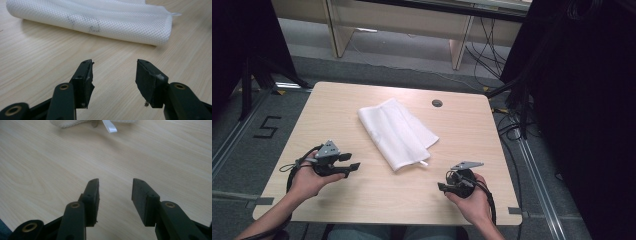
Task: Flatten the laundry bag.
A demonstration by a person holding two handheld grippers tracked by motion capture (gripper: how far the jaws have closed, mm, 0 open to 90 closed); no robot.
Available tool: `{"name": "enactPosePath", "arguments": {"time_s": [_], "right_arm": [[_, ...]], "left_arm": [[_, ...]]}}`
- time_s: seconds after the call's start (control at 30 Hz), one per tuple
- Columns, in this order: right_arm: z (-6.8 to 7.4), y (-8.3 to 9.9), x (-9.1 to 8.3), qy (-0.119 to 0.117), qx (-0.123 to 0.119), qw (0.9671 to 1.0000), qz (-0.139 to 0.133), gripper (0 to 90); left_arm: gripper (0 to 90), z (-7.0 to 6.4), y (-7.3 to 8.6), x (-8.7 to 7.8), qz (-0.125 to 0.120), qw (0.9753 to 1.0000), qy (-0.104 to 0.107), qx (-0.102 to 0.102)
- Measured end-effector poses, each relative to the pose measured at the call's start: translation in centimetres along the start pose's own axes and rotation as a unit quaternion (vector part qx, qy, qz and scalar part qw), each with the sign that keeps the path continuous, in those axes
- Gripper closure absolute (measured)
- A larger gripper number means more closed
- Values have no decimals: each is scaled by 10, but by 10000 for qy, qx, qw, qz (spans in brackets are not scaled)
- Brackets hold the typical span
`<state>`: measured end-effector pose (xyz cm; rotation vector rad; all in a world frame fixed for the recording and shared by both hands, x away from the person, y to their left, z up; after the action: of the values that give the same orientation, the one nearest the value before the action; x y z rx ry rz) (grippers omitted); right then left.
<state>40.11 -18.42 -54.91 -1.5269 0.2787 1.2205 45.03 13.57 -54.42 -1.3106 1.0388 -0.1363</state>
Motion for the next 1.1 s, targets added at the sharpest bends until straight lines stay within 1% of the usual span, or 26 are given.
{"name": "enactPosePath", "arguments": {"time_s": [0.03,0.07,0.13,0.17,0.2,0.23,0.33,0.37,0.4,0.43,0.47,0.5,0.57,0.67,0.7,0.73,0.77,0.8,0.83,0.87,0.9,0.93,1.0,1.03,1.07,1.1], "right_arm": [[2,0,0,-22,82,10000,24,597],[1,1,-1,-46,31,9999,103,608],[2,-1,1,-58,42,10000,44,623],[2,-2,2,-64,11,10000,1,627],[2,-2,2,-64,11,10000,1,627],[2,-1,2,-54,14,10000,71,635],[1,-1,4,-47,-9,10000,84,667],[1,-2,6,-50,-12,10000,-8,687],[1,0,4,-25,-60,9999,155,704],[0,-2,7,-27,-128,9999,32,723],[1,-3,5,-17,-110,9999,88,746],[1,-4,4,26,-108,9998,146,763],[3,-7,3,60,-204,9997,144,799],[4,-8,3,72,-225,9996,175,814],[5,-8,4,77,-212,9996,181,813],[4,-7,5,68,-271,9994,192,812],[6,-9,8,47,-160,9998,56,812],[5,-9,8,71,-186,9998,101,811],[4,-8,6,72,-215,9996,196,811],[4,-8,5,76,-235,9995,197,808],[4,-8,5,75,-222,9996,184,806],[4,-8,5,75,-222,9996,184,806],[3,-8,4,95,-157,9997,155,800],[3,-8,4,95,-157,9997,155,800],[2,-8,6,59,-182,9998,74,793],[1,-7,3,69,-233,9996,175,790]], "left_arm": [[495,0,0,1,-11,10000,3,-7],[516,-1,-1,1,-17,10000,12,30],[564,-1,-4,0,-108,9999,-26,-4],[604,1,-7,-1,-181,9998,-98,80],[636,1,-7,-1,-181,9998,-98,80],[673,2,-11,-4,-278,9993,-207,134],[801,1,-16,-7,-377,9988,-257,155],[839,-1,-17,-8,-324,9989,-266,222],[868,-3,-19,-7,-312,9988,-281,270],[884,-7,-19,-5,-261,9988,-239,347],[890,-13,-20,-2,-226,9987,-202,405],[891,-17,-19,-1,-96,9981,-135,600],[893,-29,-21,4,-39,9971,-50,756],[894,-41,-22,12,158,9952,35,963],[894,-44,-22,17,153,9954,48,942],[895,-45,-22,19,280,9934,73,1112],[894,-49,-22,23,270,9946,108,996],[894,-50,-23,26,346,9933,132,1097],[895,-53,-23,30,371,9941,125,1010],[895,-53,-23,30,371,9941,125,1010],[894,-55,-24,38,467,9931,127,1066],[895,-55,-24,38,467,9931,127,1066],[895,-58,-24,50,672,9901,104,1229],[895,-58,-24,50,672,9901,104,1229],[895,-60,-23,56,763,9889,103,1274],[895,-61,-23,59,781,9888,107,1266]]}}
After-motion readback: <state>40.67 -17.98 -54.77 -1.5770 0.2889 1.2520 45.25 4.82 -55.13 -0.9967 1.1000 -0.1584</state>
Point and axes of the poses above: each handheld gripper's, and its own axes: x roughly forward along the jaws, y roughly out of its underside, z roughly to its left, the point moved 10 cm from there along x, roughly forward along the jaws
